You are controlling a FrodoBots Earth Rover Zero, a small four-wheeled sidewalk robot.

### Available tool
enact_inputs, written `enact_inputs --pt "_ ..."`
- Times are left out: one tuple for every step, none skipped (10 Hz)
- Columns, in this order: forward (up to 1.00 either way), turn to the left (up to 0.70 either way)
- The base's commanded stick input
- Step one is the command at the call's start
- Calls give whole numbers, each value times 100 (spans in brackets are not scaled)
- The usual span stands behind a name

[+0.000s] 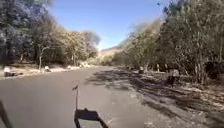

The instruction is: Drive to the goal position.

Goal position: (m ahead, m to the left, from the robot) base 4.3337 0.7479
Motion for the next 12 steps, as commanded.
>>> enact_inputs --pt "100 0" --pt "100 0" --pt "100 0" --pt "100 0" --pt "100 0" --pt "100 0" --pt "100 0" --pt "100 0" --pt "100 0" --pt "100 0" --pt "100 0" --pt "100 0"
